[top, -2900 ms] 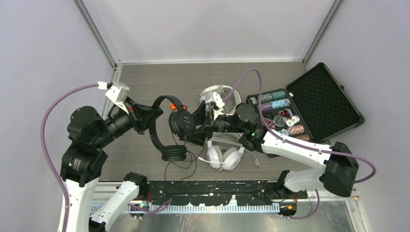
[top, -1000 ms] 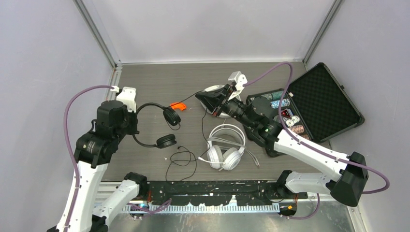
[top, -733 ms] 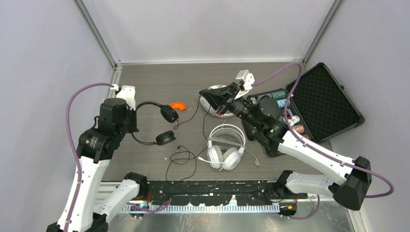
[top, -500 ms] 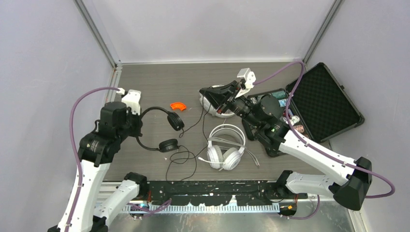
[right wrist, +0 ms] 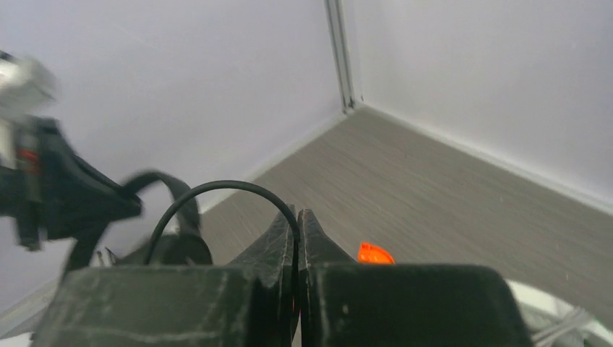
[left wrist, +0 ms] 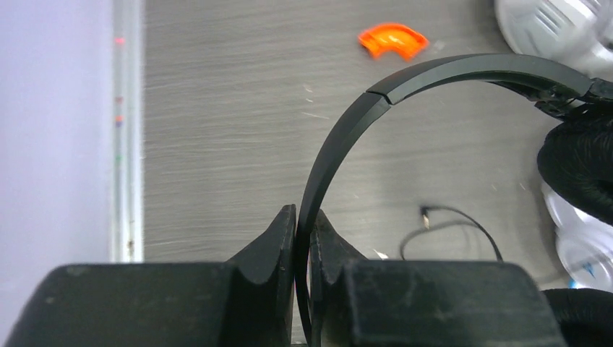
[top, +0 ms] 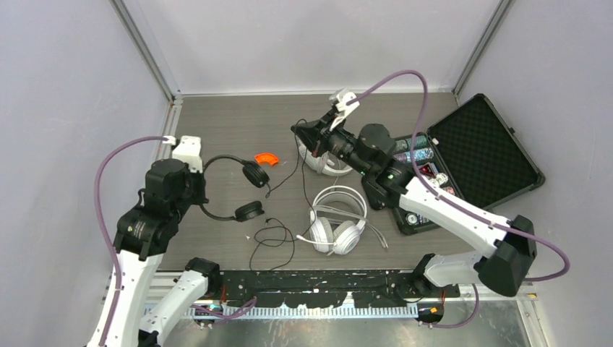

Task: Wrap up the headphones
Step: Untie the headphones cable from the headphones.

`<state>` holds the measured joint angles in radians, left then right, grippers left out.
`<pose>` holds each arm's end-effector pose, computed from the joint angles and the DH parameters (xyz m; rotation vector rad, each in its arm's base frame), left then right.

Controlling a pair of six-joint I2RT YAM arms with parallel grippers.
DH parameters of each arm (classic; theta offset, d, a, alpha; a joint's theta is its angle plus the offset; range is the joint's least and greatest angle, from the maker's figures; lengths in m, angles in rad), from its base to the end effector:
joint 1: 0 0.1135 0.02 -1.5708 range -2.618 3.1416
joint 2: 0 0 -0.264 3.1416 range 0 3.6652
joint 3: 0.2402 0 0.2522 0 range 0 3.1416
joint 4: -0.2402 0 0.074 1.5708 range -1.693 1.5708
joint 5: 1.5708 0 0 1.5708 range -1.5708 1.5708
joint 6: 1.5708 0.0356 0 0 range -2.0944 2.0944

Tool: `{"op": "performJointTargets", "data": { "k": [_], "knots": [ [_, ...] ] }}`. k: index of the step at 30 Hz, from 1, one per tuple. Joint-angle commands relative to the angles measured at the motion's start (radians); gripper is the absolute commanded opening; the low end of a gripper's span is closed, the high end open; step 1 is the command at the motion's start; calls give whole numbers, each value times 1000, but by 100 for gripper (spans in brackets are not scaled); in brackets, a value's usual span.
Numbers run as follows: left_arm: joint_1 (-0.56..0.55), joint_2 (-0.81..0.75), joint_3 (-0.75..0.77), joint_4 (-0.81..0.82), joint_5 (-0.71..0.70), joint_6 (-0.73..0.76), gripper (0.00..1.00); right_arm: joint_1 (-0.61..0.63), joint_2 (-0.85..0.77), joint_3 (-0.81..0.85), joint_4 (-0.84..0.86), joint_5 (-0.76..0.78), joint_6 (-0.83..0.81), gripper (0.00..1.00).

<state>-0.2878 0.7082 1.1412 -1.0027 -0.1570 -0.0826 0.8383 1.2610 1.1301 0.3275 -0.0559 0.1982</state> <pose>0.1057 -0.0255 0.3836 0.1271 2.1293 -0.0499 0.1976 0.2226 0.4138 -0.4973 1.3451 0.9002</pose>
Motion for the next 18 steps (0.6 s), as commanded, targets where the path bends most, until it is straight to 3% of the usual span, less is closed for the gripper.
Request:
{"op": "performJointTargets", "data": {
  "k": [1, 6, 11, 16, 18],
  "knots": [
    [-1, -81, 18, 174, -283, -41, 0, -27, 90, 31, -68, 15, 35, 5],
    [-1, -125, 12, 268, -417, 4, 0, -66, 193, 62, -156, -168, 89, 17],
    [-33, -103, -7, 368, -518, 69, 0, -79, 211, 176, -500, -335, 5, 50],
    [-59, -72, 54, 356, -504, 74, 0, -81, 109, 216, -742, -482, -148, 60],
    [-72, -62, 65, 350, -499, 78, 0, -81, 69, 229, -763, -503, -167, 65]
  ]
}}
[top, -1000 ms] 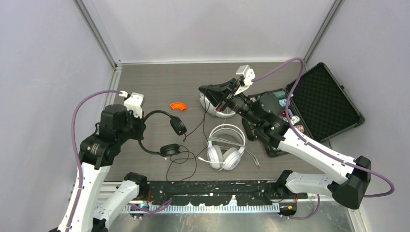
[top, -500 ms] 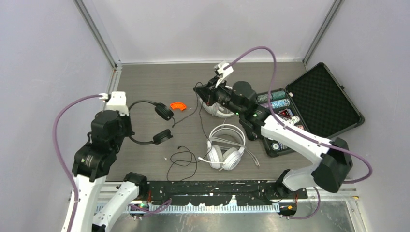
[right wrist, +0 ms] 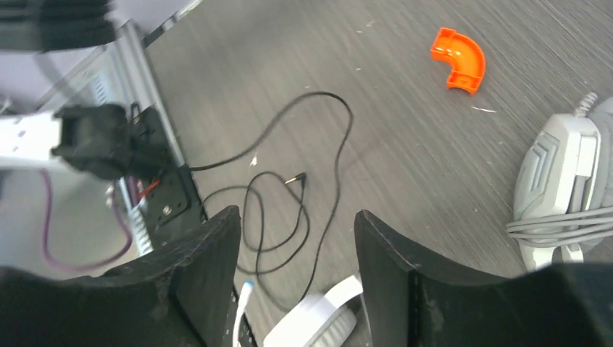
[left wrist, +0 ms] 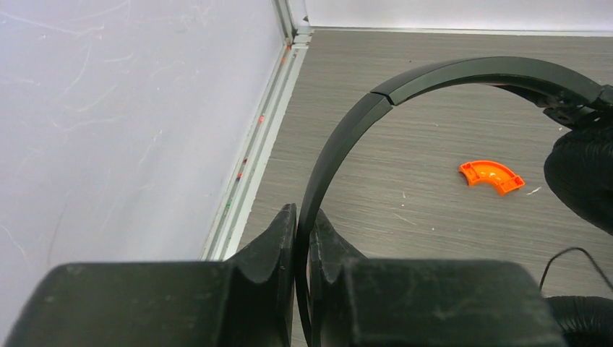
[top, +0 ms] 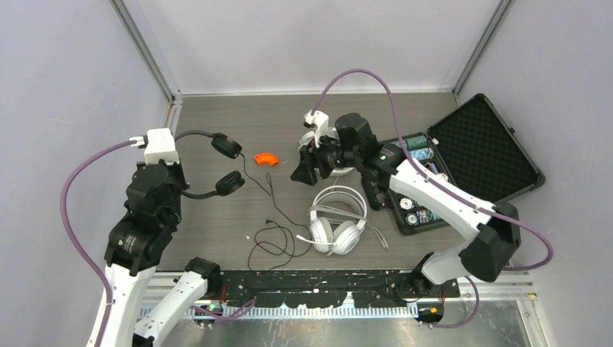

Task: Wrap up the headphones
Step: Untie the headphones cable from the headphones.

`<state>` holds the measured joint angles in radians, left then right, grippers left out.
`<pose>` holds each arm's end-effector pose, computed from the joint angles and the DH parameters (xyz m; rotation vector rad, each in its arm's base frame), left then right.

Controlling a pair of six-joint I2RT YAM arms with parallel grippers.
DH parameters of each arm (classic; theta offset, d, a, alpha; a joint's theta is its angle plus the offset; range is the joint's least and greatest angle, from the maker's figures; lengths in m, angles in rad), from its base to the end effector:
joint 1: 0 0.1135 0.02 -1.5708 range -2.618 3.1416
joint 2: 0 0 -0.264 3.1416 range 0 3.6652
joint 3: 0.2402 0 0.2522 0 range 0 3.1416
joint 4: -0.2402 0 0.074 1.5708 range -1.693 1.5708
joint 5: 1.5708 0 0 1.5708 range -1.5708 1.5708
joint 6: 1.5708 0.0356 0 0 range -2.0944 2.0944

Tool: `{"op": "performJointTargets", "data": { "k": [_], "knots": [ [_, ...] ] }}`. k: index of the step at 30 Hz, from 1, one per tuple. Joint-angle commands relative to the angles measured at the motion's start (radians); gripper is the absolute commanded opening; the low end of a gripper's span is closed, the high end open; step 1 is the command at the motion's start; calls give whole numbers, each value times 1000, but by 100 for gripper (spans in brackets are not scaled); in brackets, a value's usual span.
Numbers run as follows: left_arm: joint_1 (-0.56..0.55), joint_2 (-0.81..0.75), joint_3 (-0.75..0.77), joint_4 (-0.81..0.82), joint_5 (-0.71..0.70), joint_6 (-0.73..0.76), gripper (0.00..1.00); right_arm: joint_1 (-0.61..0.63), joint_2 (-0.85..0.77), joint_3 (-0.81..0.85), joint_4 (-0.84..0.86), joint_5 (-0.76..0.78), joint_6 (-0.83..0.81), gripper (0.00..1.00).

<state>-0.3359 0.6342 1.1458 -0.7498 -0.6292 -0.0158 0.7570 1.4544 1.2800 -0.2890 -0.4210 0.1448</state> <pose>0.0932 -0.0104 0.4179 -0.1601 1.7661 0.3141 0.2344 0.2415 0.3447 -0.9053 1.9359 0.9782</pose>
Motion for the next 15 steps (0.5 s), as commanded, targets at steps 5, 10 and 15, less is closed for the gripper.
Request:
{"op": "performJointTargets", "data": {
  "k": [5, 10, 15],
  "knots": [
    [-38, 43, 103, 33, 107, -20, 0, 2, -196, -91, 276, -250, 30, 68],
    [-38, 78, 181, -110, 271, -120, 0, 6, -160, -309, 905, -422, 122, 71],
    [-38, 75, 192, -155, 368, -193, 0, 16, -81, -354, 1249, -590, 304, 73]
  ]
}}
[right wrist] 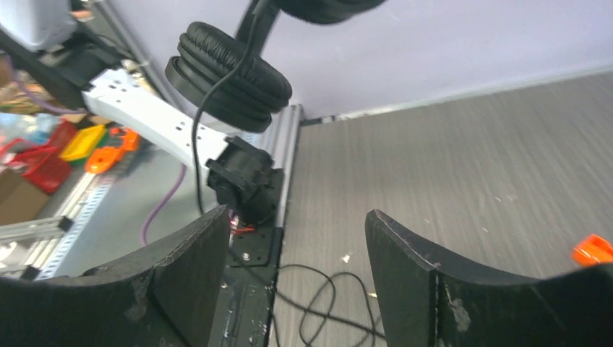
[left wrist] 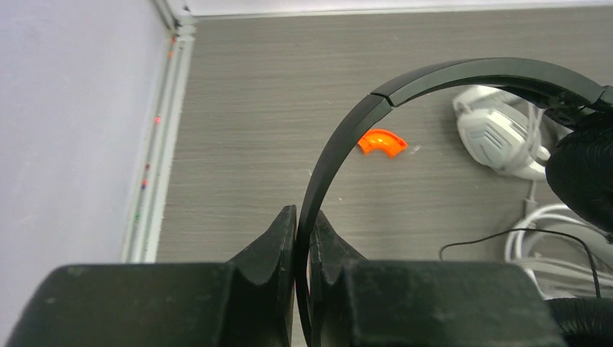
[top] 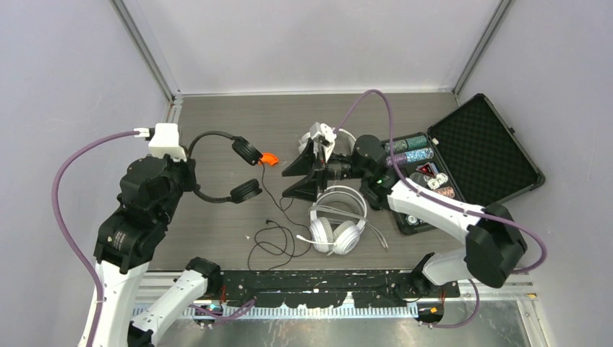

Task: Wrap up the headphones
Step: Untie the headphones cable from the headphones, then wrap the headphones cable around the headphones.

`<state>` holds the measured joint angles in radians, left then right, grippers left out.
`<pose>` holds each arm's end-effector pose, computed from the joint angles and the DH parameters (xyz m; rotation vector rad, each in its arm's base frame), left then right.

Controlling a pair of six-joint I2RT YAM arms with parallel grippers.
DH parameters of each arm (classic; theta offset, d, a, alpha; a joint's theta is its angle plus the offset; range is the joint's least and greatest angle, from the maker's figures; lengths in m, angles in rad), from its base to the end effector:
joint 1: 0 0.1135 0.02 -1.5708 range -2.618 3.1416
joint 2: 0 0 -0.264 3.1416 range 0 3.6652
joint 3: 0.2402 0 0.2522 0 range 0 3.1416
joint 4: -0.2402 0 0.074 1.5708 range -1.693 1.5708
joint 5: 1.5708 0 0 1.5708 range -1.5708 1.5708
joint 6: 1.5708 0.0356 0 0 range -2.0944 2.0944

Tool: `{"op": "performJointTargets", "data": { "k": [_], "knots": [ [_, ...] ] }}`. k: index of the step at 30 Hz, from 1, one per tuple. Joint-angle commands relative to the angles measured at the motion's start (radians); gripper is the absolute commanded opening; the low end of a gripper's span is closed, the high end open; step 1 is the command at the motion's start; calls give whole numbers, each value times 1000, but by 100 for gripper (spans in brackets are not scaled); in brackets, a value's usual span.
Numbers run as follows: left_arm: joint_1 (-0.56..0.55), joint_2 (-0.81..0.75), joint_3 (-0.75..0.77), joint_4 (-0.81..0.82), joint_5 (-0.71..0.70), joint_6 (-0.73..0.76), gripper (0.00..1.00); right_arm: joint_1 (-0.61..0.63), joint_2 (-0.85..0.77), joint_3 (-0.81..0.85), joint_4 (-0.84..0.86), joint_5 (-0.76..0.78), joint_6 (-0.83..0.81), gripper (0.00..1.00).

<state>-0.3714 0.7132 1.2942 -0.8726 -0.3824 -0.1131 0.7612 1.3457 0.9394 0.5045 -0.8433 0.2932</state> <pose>0.0931 -0.0220 0.4401 -0.0255 1.8406 0.0172 0.2039 0.2310 0.3387 -1.0826 1.3022 1.4309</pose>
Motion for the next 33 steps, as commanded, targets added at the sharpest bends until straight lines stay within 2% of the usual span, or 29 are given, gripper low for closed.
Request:
{"op": "performJointTargets", "data": {
  "k": [1, 4, 7, 12, 16, 21, 24, 27, 33],
  "knots": [
    [-3, -5, 45, -34, 128, -112, 0, 16, 41, -26, 513, -180, 186, 74],
    [-3, -9, 47, -12, 152, -134, 0, 25, 69, -56, 636, -207, 248, 74],
    [-3, 10, 60, 0, 163, -144, 0, 30, 85, -71, 690, -240, 274, 74],
    [-3, 43, 65, 30, 182, -149, 0, 38, 79, -85, 656, -220, 260, 73],
    [-3, 56, 63, 66, 170, -148, 0, 80, 53, -105, 464, -124, 156, 71],
    [-3, 78, 108, 79, 134, -128, 0, 144, -7, -71, 43, 18, -157, 71],
    [-3, 93, 143, 64, 109, -114, 0, 164, -9, -44, -78, 62, -264, 71],
    [-3, 92, 159, 51, 115, -118, 0, 165, 17, -55, -45, 77, -258, 67],
    [-3, 56, 172, 20, 243, -180, 0, 164, 82, -98, 141, 103, -191, 46]
  ]
}}
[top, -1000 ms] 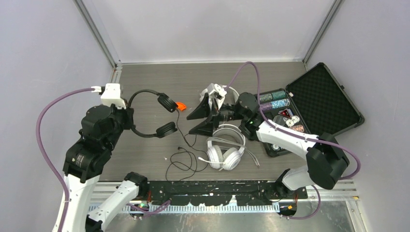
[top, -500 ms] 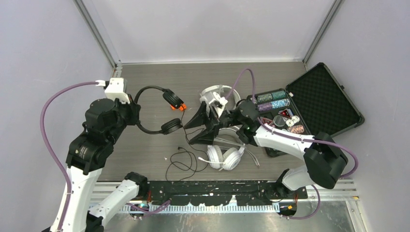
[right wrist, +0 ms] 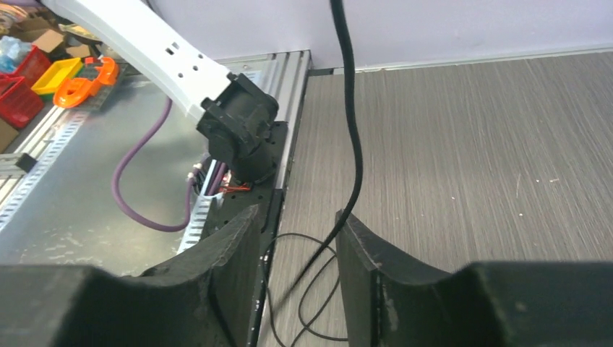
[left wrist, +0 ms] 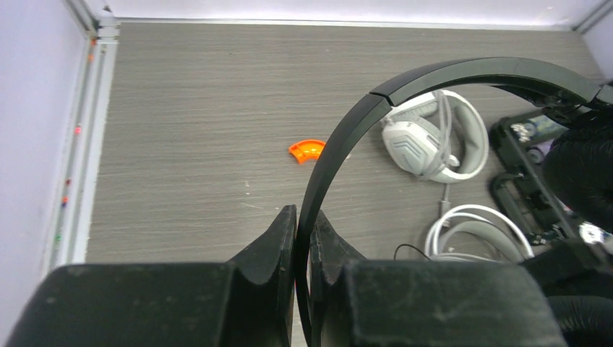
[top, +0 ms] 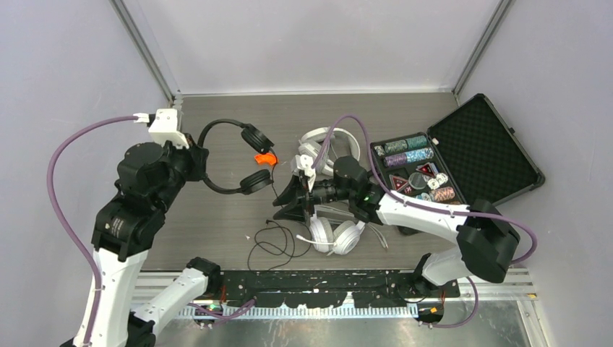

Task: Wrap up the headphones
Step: Wrap the headphones cable around the headphones.

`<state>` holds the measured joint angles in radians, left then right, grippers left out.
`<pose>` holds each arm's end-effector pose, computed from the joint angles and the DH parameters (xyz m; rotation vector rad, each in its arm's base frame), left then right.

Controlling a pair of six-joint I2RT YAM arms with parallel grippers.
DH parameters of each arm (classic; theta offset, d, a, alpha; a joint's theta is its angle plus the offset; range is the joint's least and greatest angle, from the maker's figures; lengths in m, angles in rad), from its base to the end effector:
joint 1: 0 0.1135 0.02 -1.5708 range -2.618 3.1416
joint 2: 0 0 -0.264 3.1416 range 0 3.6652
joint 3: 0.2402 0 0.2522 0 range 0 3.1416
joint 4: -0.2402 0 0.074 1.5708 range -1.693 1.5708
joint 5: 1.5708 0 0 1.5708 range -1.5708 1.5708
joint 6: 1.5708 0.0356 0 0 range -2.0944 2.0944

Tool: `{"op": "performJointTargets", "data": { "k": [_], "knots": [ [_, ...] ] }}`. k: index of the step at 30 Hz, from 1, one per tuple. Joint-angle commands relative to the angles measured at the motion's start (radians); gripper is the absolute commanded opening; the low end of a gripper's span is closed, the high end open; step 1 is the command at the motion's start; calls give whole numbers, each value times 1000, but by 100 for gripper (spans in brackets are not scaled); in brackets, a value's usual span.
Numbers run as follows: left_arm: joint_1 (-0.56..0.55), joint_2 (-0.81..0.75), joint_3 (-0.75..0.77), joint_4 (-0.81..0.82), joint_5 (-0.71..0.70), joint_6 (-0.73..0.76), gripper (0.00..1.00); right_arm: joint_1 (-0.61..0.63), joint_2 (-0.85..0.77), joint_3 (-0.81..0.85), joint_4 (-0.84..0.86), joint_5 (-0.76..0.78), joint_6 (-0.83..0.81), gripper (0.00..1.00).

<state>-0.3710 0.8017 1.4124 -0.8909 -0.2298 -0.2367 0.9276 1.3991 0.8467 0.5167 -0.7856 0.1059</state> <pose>0.1027 -0.0313 0.4628 -0.0361 1.8483 -0.2120 0.1682 0.2664 0.2926 -1.2753 1.2607 1.3936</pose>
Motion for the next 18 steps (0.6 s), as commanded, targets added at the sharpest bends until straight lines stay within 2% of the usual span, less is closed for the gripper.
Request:
{"op": "performJointTargets", "data": {
  "k": [1, 7, 10, 16, 18],
  "knots": [
    [-3, -38, 59, 33, 110, -68, 0, -2, 37, -2, 146, 48, 4, 46],
    [-3, -65, 85, 20, 207, -136, 0, -1, 87, 13, 250, 52, 67, 49],
    [-4, -64, 83, 18, 267, -159, 0, -2, 99, -7, 322, 93, 85, 45],
    [-3, -63, 73, 51, 363, -198, 0, -6, 137, -23, 445, 158, 83, 7],
    [-3, -59, 64, 79, 419, -220, 0, -6, 150, -8, 460, 164, 76, 1]
  ]
}}
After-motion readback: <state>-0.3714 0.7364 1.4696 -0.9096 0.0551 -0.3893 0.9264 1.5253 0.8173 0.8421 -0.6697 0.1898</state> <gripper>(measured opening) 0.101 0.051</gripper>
